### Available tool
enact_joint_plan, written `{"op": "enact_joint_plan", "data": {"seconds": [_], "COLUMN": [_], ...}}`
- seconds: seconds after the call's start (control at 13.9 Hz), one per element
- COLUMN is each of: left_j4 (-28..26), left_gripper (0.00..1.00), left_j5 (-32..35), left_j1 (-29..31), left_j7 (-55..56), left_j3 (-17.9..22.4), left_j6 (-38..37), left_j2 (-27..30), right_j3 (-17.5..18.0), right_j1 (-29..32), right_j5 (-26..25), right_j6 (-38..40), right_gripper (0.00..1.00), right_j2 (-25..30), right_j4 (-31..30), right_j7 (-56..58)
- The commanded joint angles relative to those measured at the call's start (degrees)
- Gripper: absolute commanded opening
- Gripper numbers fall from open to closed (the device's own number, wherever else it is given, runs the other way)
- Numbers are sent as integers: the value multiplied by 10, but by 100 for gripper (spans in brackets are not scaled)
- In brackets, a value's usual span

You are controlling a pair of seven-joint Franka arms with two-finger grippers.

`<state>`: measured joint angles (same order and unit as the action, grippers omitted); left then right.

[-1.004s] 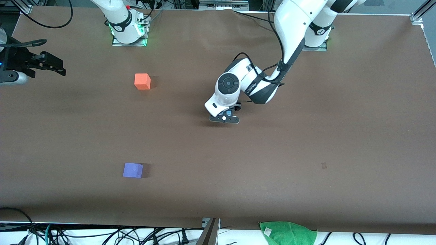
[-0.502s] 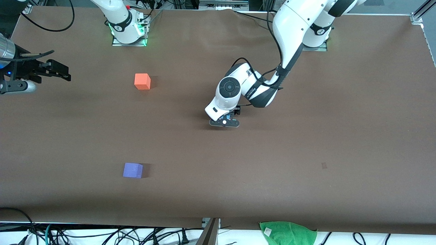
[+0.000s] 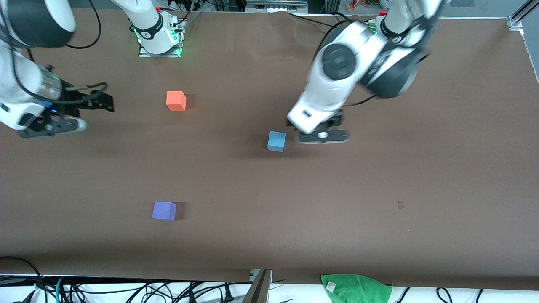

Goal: Place blue block between orange and purple blocks
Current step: 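Lower the blue cube onto the table and open the left gripper, then retract the left gripper while the right gripper reaches the blue cube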

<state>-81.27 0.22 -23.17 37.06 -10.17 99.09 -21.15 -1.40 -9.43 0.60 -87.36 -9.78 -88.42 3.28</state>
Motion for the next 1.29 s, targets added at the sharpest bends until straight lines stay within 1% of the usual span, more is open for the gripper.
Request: {"op": "enact_joint_plan", "data": {"seconds": [0.0, 0.22, 0.36, 0.43, 0.5, 0.57, 0.65, 0.79, 0.86, 0.93, 1.0, 1.15, 1.22], "left_j4": [-24, -24, -27, -31, -38, -59, -74, -113, -137, -157, -166, -159, -162], "left_gripper": [100, 100, 100, 100, 100, 100, 100, 100, 100, 100, 100, 100, 100], "left_j5": [12, 10, 3, 0, -3, 0, 2, -3, -6, -6, -6, -6, -6], "left_j1": [76, 158, 218, 233, 236, 239, 239, 237, 237, 234, 233, 221, 218], "left_j7": [-98, -252, -319, -337, -335, -332, -330, -328, -333, -332, -331, -332, -336], "left_j3": [-6, -6, -13, -13, -7, -6, 0, 33, 42, 44, 44, 44, 43], "left_j6": [-49, -121, -132, -131, -130, -121, -102, -41, -17, -13, -23, -75, -87], "left_j2": [60, 90, 114, 121, 138, 157, 170, 185, 199, 216, 225, 224, 225], "right_j3": [-1, -1, -1, -1, -1, -1, -1, -1, -1, -1, -1, -1, -1], "right_j1": [-51, -116, -153, -178, -201, -221, -236, -267, -277, -289, -300, -322, -332], "right_j5": [9, 9, 9, 9, 8, 7, 8, 7, 7, 7, 7, 7, 6], "right_j6": [-35, -88, -129, -154, -180, -206, -229, -258, -278, -303, -326, -374, -386], "right_gripper": [100, 100, 100, 100, 100, 100, 100, 100, 100, 100, 100, 100, 100], "right_j2": [-27, -62, -89, -103, -120, -137, -153, -182, -192, -203, -215, -240, -249], "right_j4": [11, 11, 11, 11, 11, 13, 22, 31, 31, 31, 31, 31, 31], "right_j7": [-85, -177, -243, -284, -325, -366, -400, -460, -487, -511, -532, -559, -567]}}
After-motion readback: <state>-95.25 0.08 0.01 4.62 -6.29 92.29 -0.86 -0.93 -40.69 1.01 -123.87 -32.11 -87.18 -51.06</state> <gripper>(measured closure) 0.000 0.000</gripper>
